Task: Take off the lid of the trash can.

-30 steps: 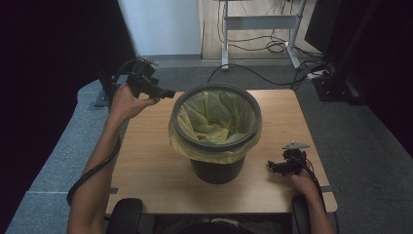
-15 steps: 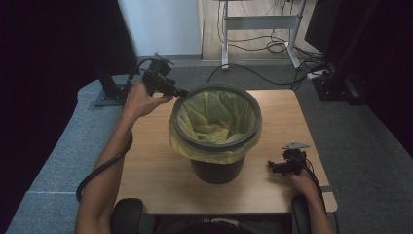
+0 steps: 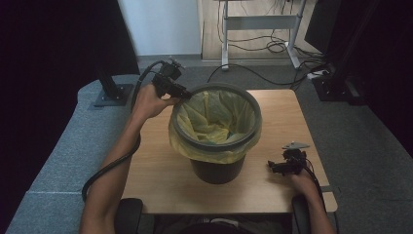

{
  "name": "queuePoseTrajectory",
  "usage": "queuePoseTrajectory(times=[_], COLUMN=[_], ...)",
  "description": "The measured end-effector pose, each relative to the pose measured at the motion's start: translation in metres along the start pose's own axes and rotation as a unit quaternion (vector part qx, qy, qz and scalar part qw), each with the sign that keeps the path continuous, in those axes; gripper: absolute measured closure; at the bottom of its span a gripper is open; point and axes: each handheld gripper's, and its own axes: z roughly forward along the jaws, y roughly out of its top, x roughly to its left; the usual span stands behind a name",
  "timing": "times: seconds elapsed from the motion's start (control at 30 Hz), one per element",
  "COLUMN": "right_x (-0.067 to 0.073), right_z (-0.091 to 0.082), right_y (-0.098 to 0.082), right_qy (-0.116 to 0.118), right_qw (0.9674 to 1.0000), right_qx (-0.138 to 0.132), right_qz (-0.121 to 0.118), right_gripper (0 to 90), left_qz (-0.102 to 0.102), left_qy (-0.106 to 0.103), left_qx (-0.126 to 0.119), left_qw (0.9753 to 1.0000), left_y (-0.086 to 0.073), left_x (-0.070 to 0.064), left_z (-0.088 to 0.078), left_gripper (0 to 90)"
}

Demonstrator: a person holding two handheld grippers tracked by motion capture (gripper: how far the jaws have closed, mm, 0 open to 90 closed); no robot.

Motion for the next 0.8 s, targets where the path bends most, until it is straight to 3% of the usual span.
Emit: queuePoseTrajectory(times=[0.07, 0.2, 0.23, 0.27, 0.8], right_x=[0.000, 0.000, 0.000, 0.000, 0.001], right_z=[0.000, 0.000, 0.000, 0.000, 0.000], right_y=[0.000, 0.000, 0.000, 0.000, 0.000], right_qy=[0.001, 0.002, 0.003, 0.003, 0.004], right_qw=[1.0000, 1.0000, 1.0000, 1.0000, 1.0000], right_qx=[0.001, 0.001, 0.001, 0.000, 0.000], right_qz=[0.000, -0.002, -0.003, -0.004, -0.004], right_gripper=[0.0, 0.0, 0.0, 0.0, 0.0], left_qz=[-0.005, -0.018, -0.021, -0.025, -0.071], left_qy=[-0.010, -0.008, -0.018, -0.027, -0.034], left_qx=[-0.002, -0.008, -0.013, -0.017, -0.040], left_qw=[0.9999, 0.9998, 0.9995, 0.9992, 0.9961], left_y=[0.001, 0.002, 0.003, 0.003, -0.010], left_x=[-0.001, -0.001, 0.000, 0.001, 0.021], left_z=[0.000, -0.001, -0.002, -0.004, -0.027], left_gripper=[73.6, 77.2, 78.0, 78.1, 78.4])
